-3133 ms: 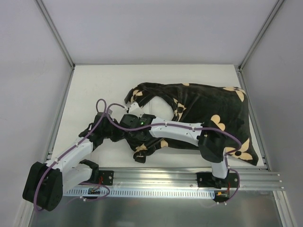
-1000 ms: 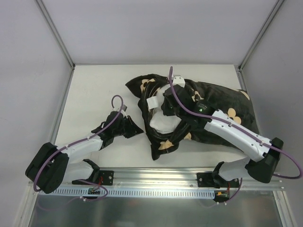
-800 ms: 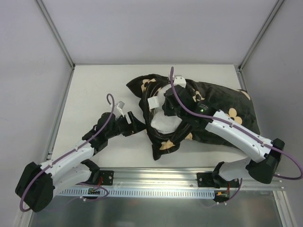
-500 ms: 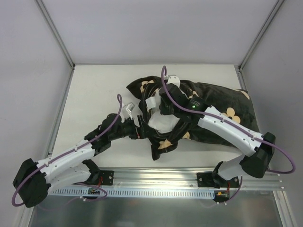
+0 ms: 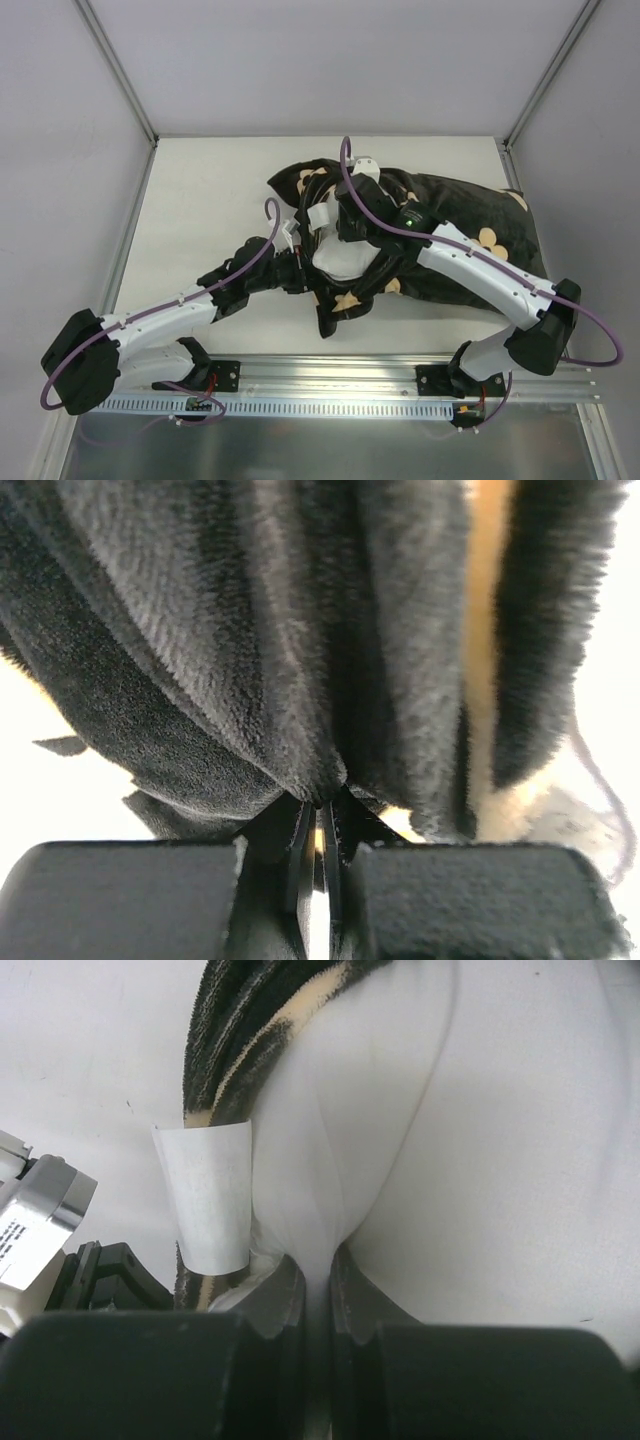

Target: Remove the pillowcase from the pillow

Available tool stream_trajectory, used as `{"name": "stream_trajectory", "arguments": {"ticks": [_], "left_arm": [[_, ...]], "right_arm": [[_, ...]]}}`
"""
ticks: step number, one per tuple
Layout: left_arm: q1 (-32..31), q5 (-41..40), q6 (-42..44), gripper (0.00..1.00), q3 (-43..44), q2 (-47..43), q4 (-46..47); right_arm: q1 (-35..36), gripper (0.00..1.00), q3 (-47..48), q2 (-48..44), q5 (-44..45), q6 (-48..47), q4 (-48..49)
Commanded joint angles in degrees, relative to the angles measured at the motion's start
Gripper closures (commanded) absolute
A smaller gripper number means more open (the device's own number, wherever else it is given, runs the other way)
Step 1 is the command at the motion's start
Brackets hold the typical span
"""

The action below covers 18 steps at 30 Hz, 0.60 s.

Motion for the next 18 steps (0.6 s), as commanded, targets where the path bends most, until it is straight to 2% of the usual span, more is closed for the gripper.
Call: {"name": "stream_trajectory", "arguments": {"ticks": [1, 8, 13, 18], "left_arm": [[-0.4, -4.1, -2.0, 1.0, -0.6, 0.1, 2.7], [-0.2, -7.9, -4.2, 1.0, -3.5, 2.8, 3.0], [0.6, -6.8, -6.3, 1.0, -3.5, 12.3, 4.3], [1.3, -5.8, -7.4, 1.0, -1.5, 18.9, 4.7]], "right_arm": [[0.2, 0.99, 5.0, -4.0, 0.8, 0.1, 4.4], [0.4, 0.99, 5.2, -9.1, 0.3, -0.4, 4.8], [0.5, 0.99, 5.1, -14.7, 0.2, -1.1, 6.3], [0.5, 0.99, 0.6, -22.1, -1.0, -1.4, 8.4]]}}
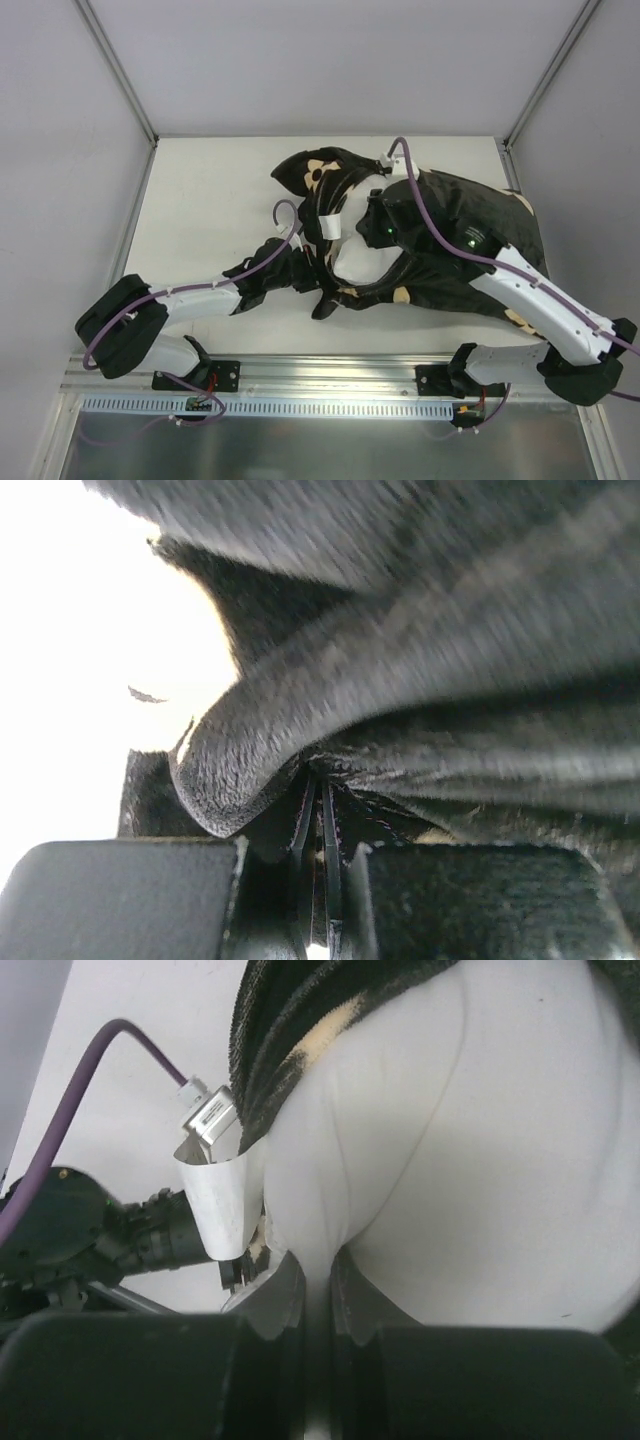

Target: Remove the pillowcase from the pillow

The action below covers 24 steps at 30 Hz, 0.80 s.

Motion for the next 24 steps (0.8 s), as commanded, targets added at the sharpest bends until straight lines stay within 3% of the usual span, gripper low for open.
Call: {"name": "stream_trajectory", "arguments": {"ticks": [1, 5, 7, 8, 10, 11, 12, 14, 19, 24], "left_arm": [[1.5, -1.1, 0.3, 1.0, 0.0, 4.6, -6.1], [4.9, 0.7, 1.8, 1.0, 0.6, 1.1, -11.3], [7.9, 1.1, 3.1, 1.0, 0.8, -5.2, -14.3], [8.9, 1.1, 4.7, 0.95, 1.0, -10.1, -17.6], [11.6, 0.6, 7.0, 0.77, 2.3, -14.8, -20.6], [12.1, 0.0, 9.5, 0.43, 3.0, -19.0, -24.5], [12.4, -0.9, 10.7, 0.31, 4.1, -20.7, -26.6], [12.8, -4.1, 13.4, 0.2, 6.8, -24.1, -30.8], [12.8, -2.0, 16.6, 0.24, 12.0, -25.2, -33.9], [9.1, -0.1, 21.3, 0.21, 19.5, -17.6, -33.9]], "right_arm": [[-0.1, 0.99, -0.1, -9.8, 0.7, 0.4, 12.8], [-0.1, 0.99, -7.0, -13.1, -1.7, 0.1, 10.9], [-0.1, 0.99, -12.9, -14.6, -3.8, 0.9, 9.9], [0.0, 0.99, -15.1, -15.0, -5.7, 2.1, 10.0], [-0.1, 0.99, -20.8, -16.2, -7.2, 3.6, 10.2], [0.0, 0.99, -22.4, -16.3, -8.5, 4.8, 11.2], [-0.1, 0.99, -23.8, -16.9, -9.1, 5.3, 11.8], [0.2, 0.99, -26.4, -17.2, -10.2, 5.9, 13.5], [0.6, 0.99, -26.7, -17.3, -10.7, 6.0, 14.2], [1.7, 0.99, -25.8, -16.6, -10.5, 5.6, 14.3]]}}
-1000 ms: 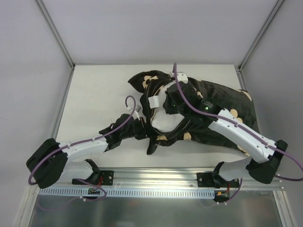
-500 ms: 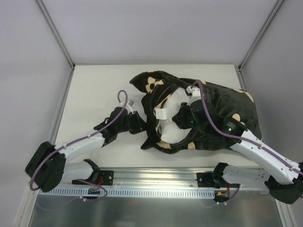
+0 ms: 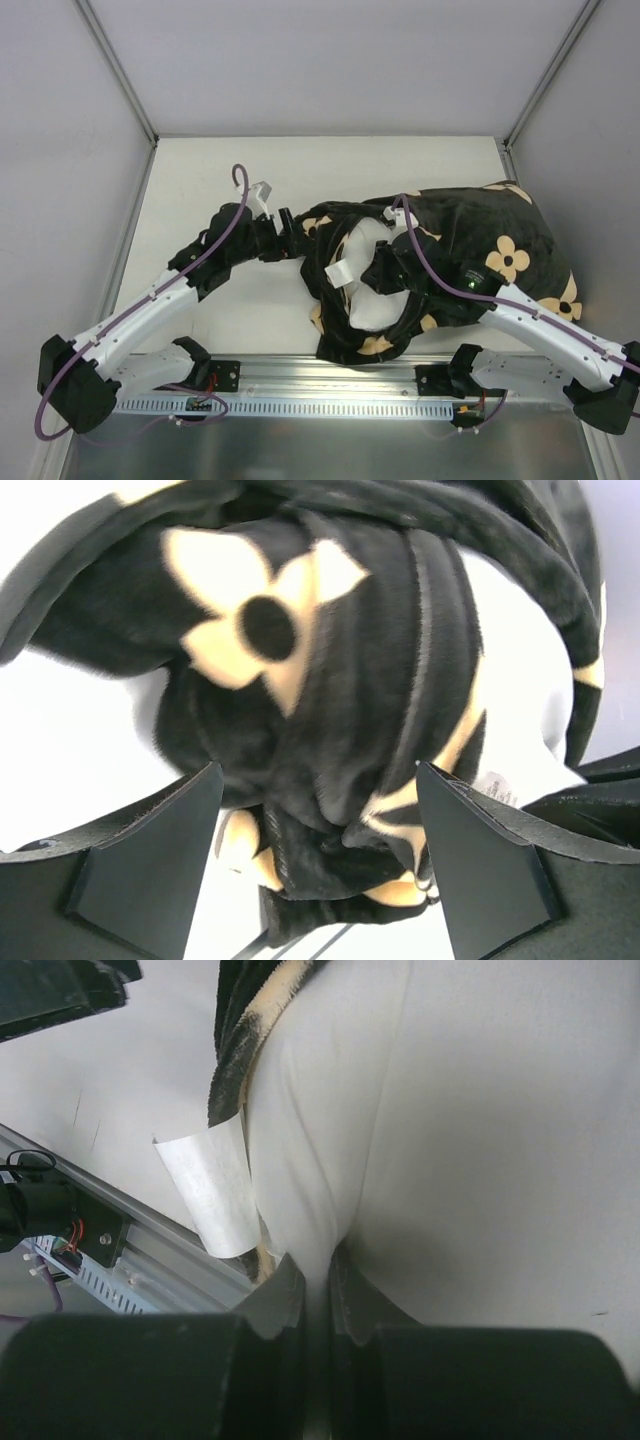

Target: Remove the pillowcase from the pillow

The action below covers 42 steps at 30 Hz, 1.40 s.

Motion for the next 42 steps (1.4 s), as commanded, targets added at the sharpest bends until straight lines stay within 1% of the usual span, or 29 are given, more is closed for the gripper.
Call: {"name": "stream_trajectory", "arguments": {"ticks": [1, 4, 6, 8, 10, 14, 20, 22, 23, 24, 25, 27, 28, 36, 42], "left_arm": [[-2.6, 2.0, 5.7, 0.21, 6.1, 6.5, -1.6], [-2.8, 3.9, 6.1, 0.16, 9.4, 11.0, -1.5], [-3.9, 4.6, 6.7, 0.13, 11.6, 12.7, -1.5], [-5.3, 5.2, 7.2, 0.12, 12.9, 15.2, -1.6], [-6.0, 6.3, 8.2, 0.12, 14.7, 17.7, -1.6], [-6.5, 7.5, 8.2, 0.18, 16.0, 20.9, -1.5], [-7.1, 9.7, 9.1, 0.17, 15.8, 21.4, -0.4], [-7.1, 9.4, 9.5, 0.29, 16.1, 22.3, -0.3], [-7.1, 8.9, 9.5, 0.4, 16.2, 22.8, -0.3], [-7.1, 8.2, 9.4, 0.53, 16.1, 23.3, -0.4], [-6.9, 7.2, 9.2, 0.77, 16.0, 23.7, -0.6], [-6.2, 5.1, 8.1, 0.93, 15.1, 24.0, -0.9], [-4.7, 6.0, 7.6, 0.99, 14.1, 23.9, -1.0], [2.3, 7.1, 6.9, 1.0, 11.1, 22.1, -1.0], [6.6, 6.8, 6.5, 1.0, 9.7, 23.8, -1.0]], "right_arm": [[1.2, 0.99, 2.7, -1.1, 0.5, 1.5, 5.7], [2.2, 0.99, 3.3, -0.4, 1.2, 1.3, 5.4], [2.6, 0.99, 3.5, -0.2, 1.4, 1.2, 5.1], [3.2, 0.99, 4.0, 0.4, 1.7, 0.8, 4.8], [3.7, 0.99, 4.4, 0.9, 2.0, 0.6, 4.5], [4.7, 0.99, 6.2, 2.3, 3.0, -0.3, 3.6], [5.1, 0.99, 7.4, 3.3, 3.3, -0.6, 2.9], [5.2, 0.99, 7.9, 3.7, 3.1, -0.8, 3.1], [5.2, 0.99, 8.3, 3.7, 3.2, -0.8, 3.1], [5.3, 0.99, 8.6, 3.8, 3.4, -1.0, 2.7], [5.6, 0.99, 9.3, 3.7, 4.0, -1.2, 2.2], [5.8, 0.99, 10.0, 3.1, 5.0, -1.6, 0.7], [5.8, 0.99, 10.4, 1.9, 6.4, -2.0, -0.5], [5.9, 0.99, 9.7, -7.8, 11.1, -2.8, -3.7], [5.8, 0.99, 11.2, -15.7, 16.2, -2.3, -7.3]]}}
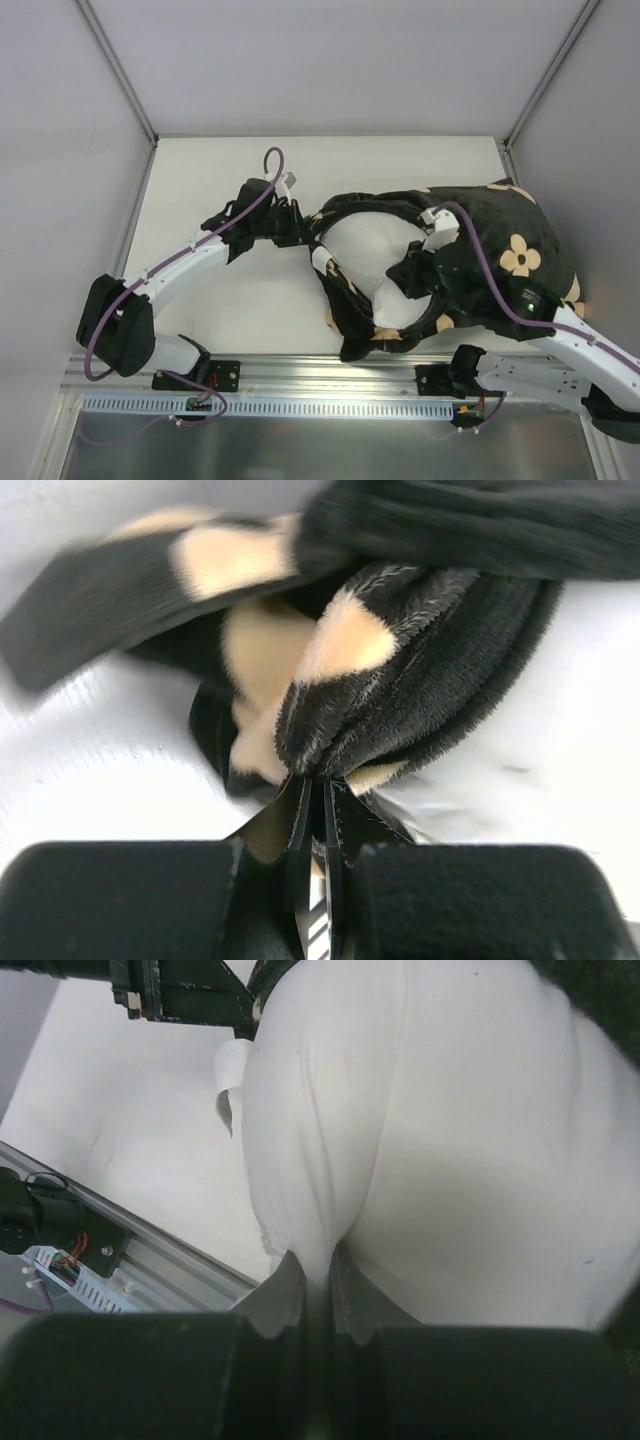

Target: Remove the pillowcase from the pillow

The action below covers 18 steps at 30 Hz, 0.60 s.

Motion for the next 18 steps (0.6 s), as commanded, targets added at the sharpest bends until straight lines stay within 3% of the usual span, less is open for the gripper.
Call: {"name": "stream_trajectory", "arguments": {"ticks": [1, 8, 15, 18], "left_arm": [[4.3, -4.2, 0.2, 1.0, -1.8, 1.7, -1.3], [6.4, -3.3, -2.5, 1.0, 1.6, 7.5, -1.2], [6.4, -0.1, -1.8, 1.0, 7.6, 13.3, -1.0], [8.0, 1.5, -1.5, 0.75, 7.1, 9.0, -1.4]], "right_arm": [[0.2, 0.99, 6.2, -8.8, 6.6, 0.6, 1.1], [0.2, 0.99, 7.4, -16.4, 9.5, -0.6, -1.3], [0.2, 0.99, 5.4, -11.3, 7.9, -0.2, 1.4], [0.2, 0.99, 5.5, -7.7, 7.2, -0.5, 3.0]]}}
